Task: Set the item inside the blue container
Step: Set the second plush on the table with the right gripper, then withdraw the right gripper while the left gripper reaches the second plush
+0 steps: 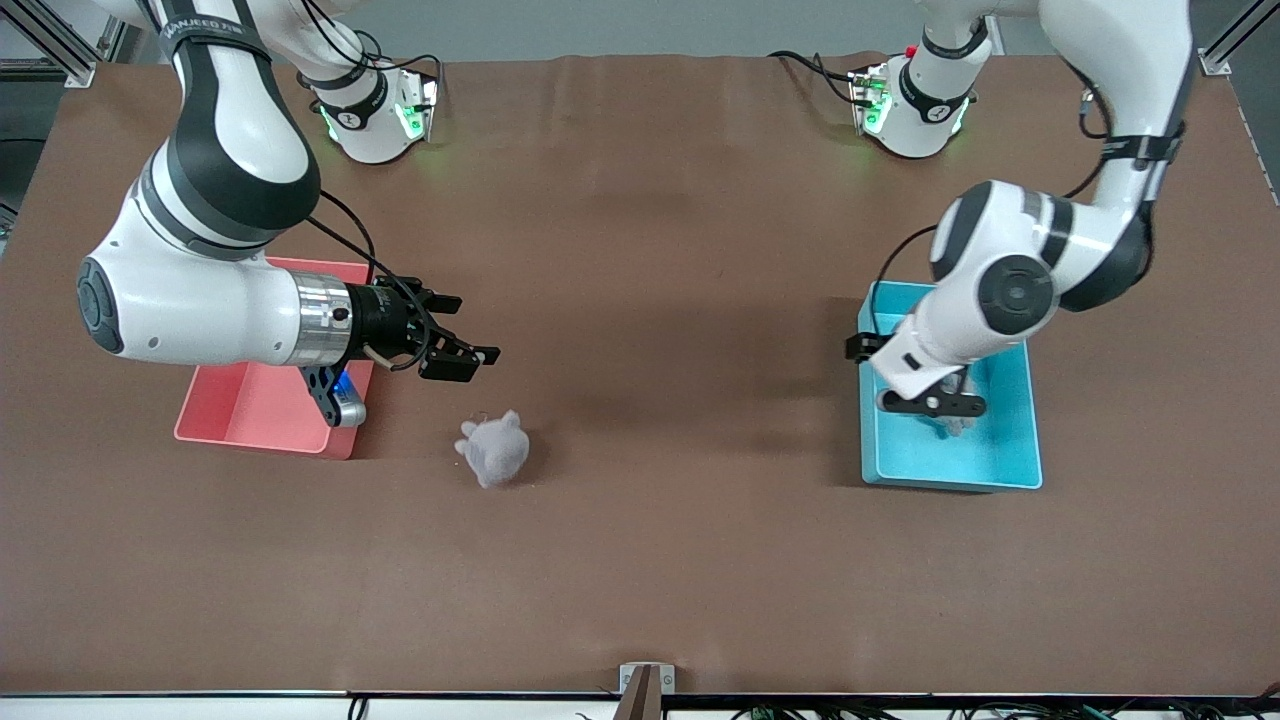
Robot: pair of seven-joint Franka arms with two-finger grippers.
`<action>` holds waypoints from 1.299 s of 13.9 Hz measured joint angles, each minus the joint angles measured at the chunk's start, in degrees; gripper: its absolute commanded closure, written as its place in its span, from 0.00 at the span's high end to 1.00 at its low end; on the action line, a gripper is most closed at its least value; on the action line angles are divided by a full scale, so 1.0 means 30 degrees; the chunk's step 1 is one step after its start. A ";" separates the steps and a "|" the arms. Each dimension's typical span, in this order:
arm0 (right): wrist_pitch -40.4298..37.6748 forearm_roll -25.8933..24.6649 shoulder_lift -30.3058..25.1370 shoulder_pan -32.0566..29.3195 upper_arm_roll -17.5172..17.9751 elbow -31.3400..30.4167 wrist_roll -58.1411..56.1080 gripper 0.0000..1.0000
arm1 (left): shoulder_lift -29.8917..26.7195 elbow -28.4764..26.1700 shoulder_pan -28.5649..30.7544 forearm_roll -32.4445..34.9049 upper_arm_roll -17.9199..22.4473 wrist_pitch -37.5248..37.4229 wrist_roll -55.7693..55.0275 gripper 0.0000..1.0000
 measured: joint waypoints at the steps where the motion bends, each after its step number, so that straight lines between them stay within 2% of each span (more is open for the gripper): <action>1: 0.0000 -0.0024 0.0000 0.0001 -0.0002 -0.0007 -0.0009 1.00 | 0.0347 0.0193 -0.0522 0.0000 0.0000 0.0005 -0.0981 1.00; 3: 0.0000 -0.0477 0.0000 0.0001 -0.0006 -0.0035 -0.0436 1.00 | 0.1090 0.0789 -0.1413 0.0000 -0.0005 0.0011 -0.2649 1.00; 5: 0.0014 -0.1737 0.0000 0.0001 -0.0005 -0.0039 -0.1450 1.00 | 0.1907 0.1669 -0.2350 0.0000 -0.0011 0.0014 -0.4325 1.00; 8: 0.1141 -0.5100 0.0000 0.0093 0.0028 -0.0036 -0.4428 1.00 | 0.3438 0.3644 -0.4001 0.0000 -0.0011 0.0034 -0.7178 1.00; 12: 0.2957 -0.8275 -0.0024 0.0235 0.0055 0.0058 -0.6210 1.00 | 0.5265 0.6521 -0.5153 -0.0004 -0.0011 0.0495 -0.9265 1.00; 15: 0.3531 -1.0493 -0.0049 0.0236 0.0038 0.0102 -0.7465 1.00 | 0.6277 0.8141 -0.5522 -0.0838 -0.0015 0.2654 -1.0188 1.00; 18: 0.4355 -1.2371 -0.0049 0.0363 0.0071 0.0102 -0.8118 1.00 | 0.7000 0.8374 -0.5651 -0.3268 -0.0015 0.6330 -1.0412 1.00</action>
